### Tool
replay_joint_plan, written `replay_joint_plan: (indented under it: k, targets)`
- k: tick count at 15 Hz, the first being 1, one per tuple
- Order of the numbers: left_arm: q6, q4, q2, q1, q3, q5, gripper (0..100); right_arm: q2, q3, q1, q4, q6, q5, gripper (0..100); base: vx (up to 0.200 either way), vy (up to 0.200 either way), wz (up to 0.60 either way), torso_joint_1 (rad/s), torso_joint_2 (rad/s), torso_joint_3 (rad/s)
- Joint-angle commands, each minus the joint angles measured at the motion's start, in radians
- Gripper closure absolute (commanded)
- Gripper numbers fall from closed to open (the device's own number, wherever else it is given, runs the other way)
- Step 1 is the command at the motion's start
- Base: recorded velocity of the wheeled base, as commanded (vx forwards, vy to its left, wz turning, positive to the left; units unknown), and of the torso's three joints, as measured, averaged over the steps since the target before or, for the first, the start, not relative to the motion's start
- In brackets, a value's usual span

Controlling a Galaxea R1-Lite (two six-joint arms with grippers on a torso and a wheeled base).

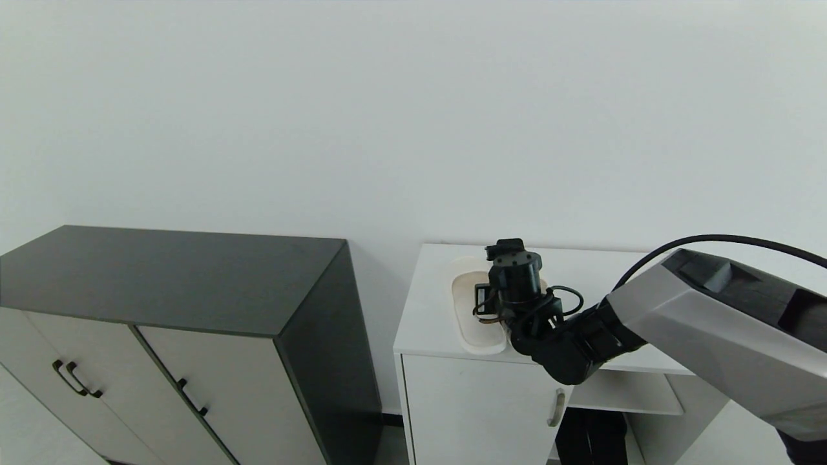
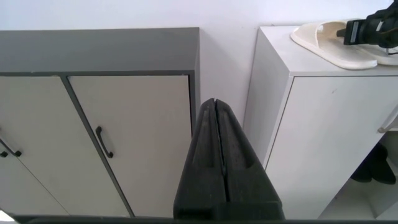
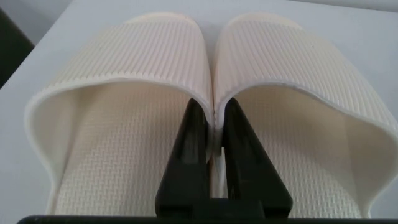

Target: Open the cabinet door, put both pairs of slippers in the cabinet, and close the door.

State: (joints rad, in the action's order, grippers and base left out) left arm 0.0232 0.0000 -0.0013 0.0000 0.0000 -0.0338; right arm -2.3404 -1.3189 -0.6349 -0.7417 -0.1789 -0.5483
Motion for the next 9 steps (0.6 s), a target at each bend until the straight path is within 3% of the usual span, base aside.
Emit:
replay_joint_plan:
  k: [1, 4, 9]
  targets:
    - [-0.002, 0.0, 0.001, 0.0, 0.0, 0.0, 100, 0.029, 0.021, 0.0, 0.001, 0.001, -0.001, 100, 0.0, 0.0, 0.0, 0.0, 0.0, 0.0]
    - [-0.002, 0.0, 0.001, 0.0, 0.0, 0.002, 100, 0.193, 0.161, -0.029, -0.001, 0.003, 0.001, 100, 0.0, 0.0, 0.0, 0.0, 0.0, 0.0]
    - [0.004, 0.0, 0.001, 0.0, 0.0, -0.001, 100, 0.463, 0.517, -0.172, -0.022, -0.019, 0.016, 100, 0.0, 0.0, 0.0, 0.0, 0.0, 0.0]
